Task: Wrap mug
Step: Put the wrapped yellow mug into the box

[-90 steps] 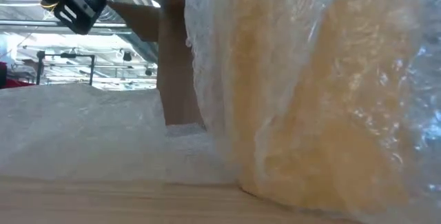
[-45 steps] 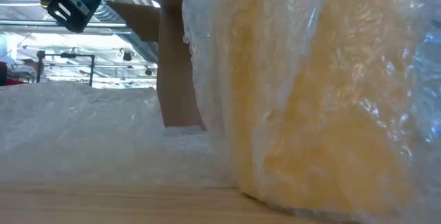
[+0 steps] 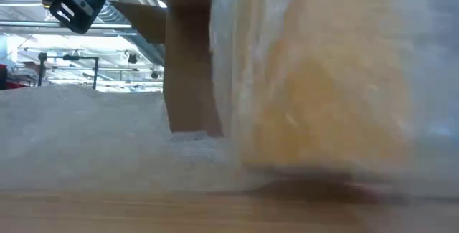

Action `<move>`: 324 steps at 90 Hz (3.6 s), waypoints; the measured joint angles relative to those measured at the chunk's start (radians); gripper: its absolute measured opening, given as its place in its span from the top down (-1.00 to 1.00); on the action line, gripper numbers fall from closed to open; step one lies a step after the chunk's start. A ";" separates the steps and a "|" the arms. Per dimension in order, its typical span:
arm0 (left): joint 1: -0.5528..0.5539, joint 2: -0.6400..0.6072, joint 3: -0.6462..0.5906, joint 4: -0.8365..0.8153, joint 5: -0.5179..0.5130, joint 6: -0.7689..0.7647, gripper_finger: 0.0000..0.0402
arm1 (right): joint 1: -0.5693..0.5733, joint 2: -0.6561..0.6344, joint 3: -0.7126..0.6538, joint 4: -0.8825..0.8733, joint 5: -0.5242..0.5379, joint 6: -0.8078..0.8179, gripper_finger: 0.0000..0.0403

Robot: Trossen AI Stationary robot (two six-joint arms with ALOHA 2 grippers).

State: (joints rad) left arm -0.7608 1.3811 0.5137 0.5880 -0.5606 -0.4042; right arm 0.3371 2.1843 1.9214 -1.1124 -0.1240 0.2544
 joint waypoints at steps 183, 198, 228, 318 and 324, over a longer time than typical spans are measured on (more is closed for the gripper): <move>-0.044 0.000 0.000 -0.006 -0.003 0.071 1.00 | -0.087 0.006 0.177 -0.074 0.025 -0.076 0.11; -0.044 0.000 0.000 -0.010 -0.002 0.071 1.00 | -0.088 0.005 0.197 -0.076 0.028 -0.082 0.11; -0.044 0.000 0.000 -0.010 -0.002 0.069 1.00 | -0.096 0.005 0.113 -0.040 0.050 -0.168 0.11; -0.044 0.000 0.000 -0.019 -0.002 0.063 1.00 | -0.106 0.022 -0.002 0.047 -0.045 -0.125 0.90; -0.044 0.000 0.000 -0.019 -0.002 0.060 1.00 | -0.106 0.023 0.047 0.003 -0.045 -0.128 0.90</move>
State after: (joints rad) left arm -0.8043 1.3815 0.5137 0.5690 -0.5629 -0.3441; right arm 0.2314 2.2074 1.9687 -1.1091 -0.1692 0.1268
